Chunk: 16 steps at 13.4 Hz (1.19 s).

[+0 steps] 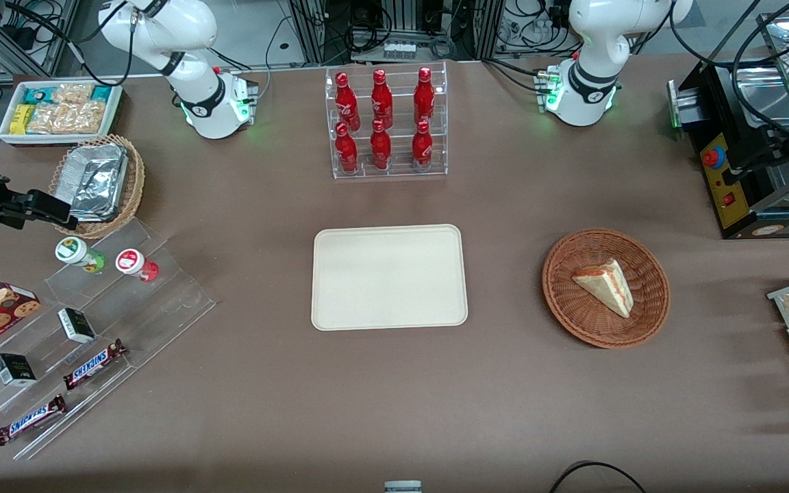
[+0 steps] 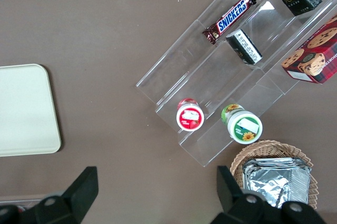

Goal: Place green gum on tray
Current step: 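Move the right gripper down over the green sunflower gum container on the stand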

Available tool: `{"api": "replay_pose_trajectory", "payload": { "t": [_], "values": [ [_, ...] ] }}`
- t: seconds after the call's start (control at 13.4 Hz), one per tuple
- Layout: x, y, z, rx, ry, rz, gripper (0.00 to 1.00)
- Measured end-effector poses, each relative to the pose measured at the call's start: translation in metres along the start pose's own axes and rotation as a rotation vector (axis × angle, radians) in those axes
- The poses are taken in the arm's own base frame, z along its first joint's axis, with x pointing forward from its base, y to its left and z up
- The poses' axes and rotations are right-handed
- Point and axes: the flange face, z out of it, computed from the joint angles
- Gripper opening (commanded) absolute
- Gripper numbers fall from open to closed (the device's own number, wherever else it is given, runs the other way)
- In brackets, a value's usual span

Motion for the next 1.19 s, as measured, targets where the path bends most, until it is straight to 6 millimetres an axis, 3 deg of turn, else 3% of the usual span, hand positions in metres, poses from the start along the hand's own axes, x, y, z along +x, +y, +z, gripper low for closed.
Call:
{"api": "replay_pose_trajectory", "payload": {
  "t": [0.3,0.45,0.82,1.19],
  "values": [
    [0.001,0.001,0.003,0.0,-0.007,-0.007,1.0],
    [0.001,0.005,0.016,0.0,-0.033,-0.041,1.0],
    [0.001,0.06,0.081,-0.042,0.015,-0.349,1.0],
    [-0.016,0.098,0.119,-0.086,0.07,-0.684,1.0]
  ]
}}
